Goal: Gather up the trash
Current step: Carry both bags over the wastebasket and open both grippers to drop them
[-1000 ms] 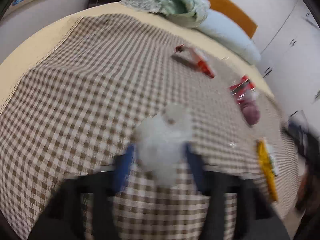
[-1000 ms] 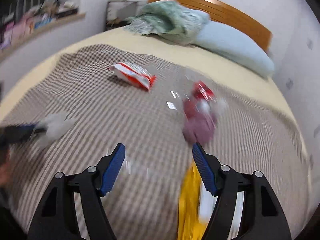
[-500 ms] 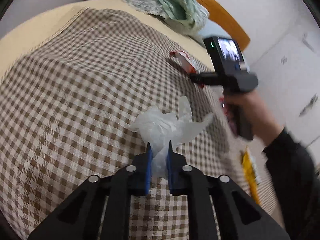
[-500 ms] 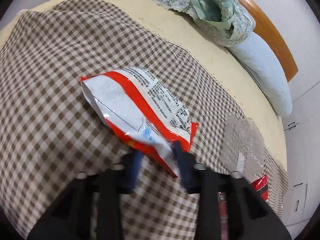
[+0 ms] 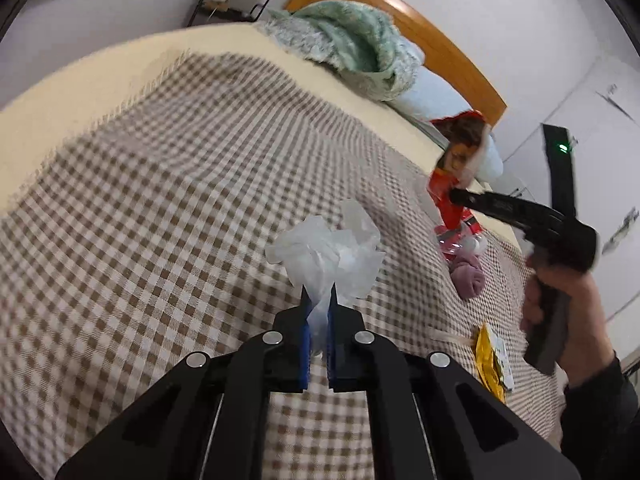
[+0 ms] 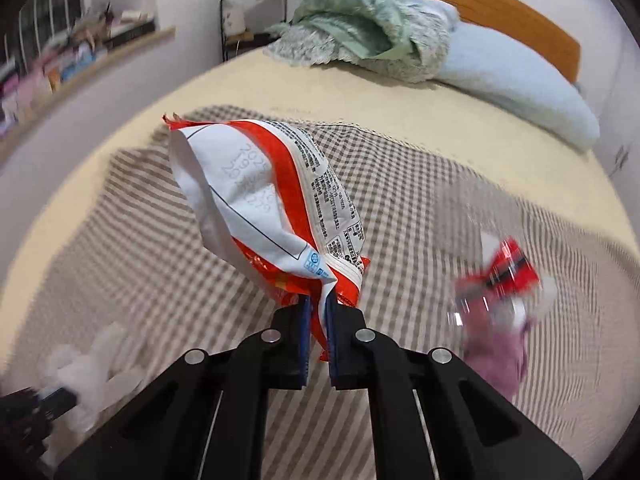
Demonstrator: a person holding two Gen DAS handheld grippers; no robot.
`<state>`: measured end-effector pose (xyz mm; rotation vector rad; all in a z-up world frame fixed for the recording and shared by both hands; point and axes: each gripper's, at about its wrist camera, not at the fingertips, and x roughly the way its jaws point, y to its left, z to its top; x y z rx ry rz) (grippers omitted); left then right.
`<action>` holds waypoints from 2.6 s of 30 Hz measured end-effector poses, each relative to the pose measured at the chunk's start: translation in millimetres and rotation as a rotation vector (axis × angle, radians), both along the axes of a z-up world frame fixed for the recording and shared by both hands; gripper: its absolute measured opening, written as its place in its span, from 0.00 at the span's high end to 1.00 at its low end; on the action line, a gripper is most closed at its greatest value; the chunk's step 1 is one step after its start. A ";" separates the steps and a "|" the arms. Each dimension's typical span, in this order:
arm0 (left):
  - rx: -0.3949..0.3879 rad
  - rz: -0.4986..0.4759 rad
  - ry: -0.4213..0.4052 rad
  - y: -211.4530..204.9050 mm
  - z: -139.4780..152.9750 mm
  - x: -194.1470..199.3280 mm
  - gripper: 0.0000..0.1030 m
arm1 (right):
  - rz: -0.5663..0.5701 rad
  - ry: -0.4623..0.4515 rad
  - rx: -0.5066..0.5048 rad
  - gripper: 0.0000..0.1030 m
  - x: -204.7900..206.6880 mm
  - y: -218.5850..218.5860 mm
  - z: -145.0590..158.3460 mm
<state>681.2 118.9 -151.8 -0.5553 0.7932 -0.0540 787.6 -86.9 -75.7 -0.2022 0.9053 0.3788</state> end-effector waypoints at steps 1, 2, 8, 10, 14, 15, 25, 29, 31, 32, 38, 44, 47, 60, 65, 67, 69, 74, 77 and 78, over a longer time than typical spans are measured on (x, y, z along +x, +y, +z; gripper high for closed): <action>0.013 -0.002 -0.011 -4.9 9.5 -5.3 0.98 | -0.006 0.009 0.027 0.93 -16.0 -8.9 7.1; 0.026 -0.006 -0.021 -11.6 20.7 -13.3 0.98 | -0.002 0.012 0.046 0.93 -30.8 -14.5 14.0; 0.111 -0.081 -0.086 -57.3 67.3 -66.7 0.98 | 0.017 -0.024 0.129 0.93 -135.6 -68.0 60.7; 0.138 -0.109 -0.089 -74.9 78.7 -86.9 0.98 | 0.003 -0.038 0.187 0.93 -173.8 -93.7 72.0; 0.208 -0.169 -0.086 -112.4 95.3 -130.8 0.98 | -0.022 -0.063 0.255 0.93 -238.6 -136.2 85.0; 0.216 -0.189 -0.089 -122.7 99.6 -143.1 0.98 | -0.028 -0.068 0.260 0.93 -249.3 -142.8 85.4; 0.259 -0.410 -0.112 -233.3 111.6 -226.5 0.98 | -0.145 -0.041 0.347 0.93 -368.2 -248.7 57.3; 0.270 -0.573 -0.044 -293.8 84.8 -251.2 0.98 | -0.208 -0.009 0.384 0.93 -418.2 -295.8 24.2; 0.265 -0.680 0.025 -324.7 57.5 -264.7 0.98 | -0.264 0.033 0.431 0.93 -447.3 -326.4 -5.5; 0.262 -0.712 0.056 -333.6 46.9 -267.8 0.98 | -0.287 0.053 0.435 0.93 -459.5 -336.3 -17.0; 0.275 -0.846 0.260 -387.8 -27.0 -283.6 0.98 | -0.496 0.219 0.365 0.93 -535.1 -399.3 -111.2; 0.332 -0.885 0.358 -415.7 -69.8 -289.5 0.98 | -0.600 0.489 0.215 0.93 -556.8 -430.3 -224.2; 0.358 -0.895 0.388 -427.7 -84.6 -288.6 0.98 | -0.612 0.607 0.172 0.93 -555.0 -433.4 -278.8; 0.380 -0.949 0.517 -479.8 -144.8 -281.4 0.98 | -0.721 0.740 0.099 0.38 -551.8 -442.5 -379.0; 0.373 -0.990 0.607 -512.3 -186.1 -276.1 0.98 | -0.805 0.653 0.196 0.38 -567.3 -467.3 -347.3; 0.406 -1.029 0.647 -532.6 -217.1 -275.7 0.98 | -0.843 0.618 0.233 0.38 -569.9 -476.6 -330.4; 0.434 -1.067 0.726 -546.5 -254.6 -275.9 0.98 | -0.872 0.589 0.235 0.38 -575.6 -481.9 -323.0; 0.523 -1.148 0.816 -571.9 -325.4 -289.6 0.97 | -0.909 0.556 0.244 0.38 -586.4 -484.2 -306.6; 0.535 -1.125 0.860 -571.9 -347.7 -291.0 0.96 | -0.903 0.547 0.254 0.38 -592.1 -478.9 -301.0; 0.536 -1.113 0.889 -571.0 -356.1 -293.0 0.94 | -0.899 0.550 0.253 0.38 -594.2 -477.0 -300.0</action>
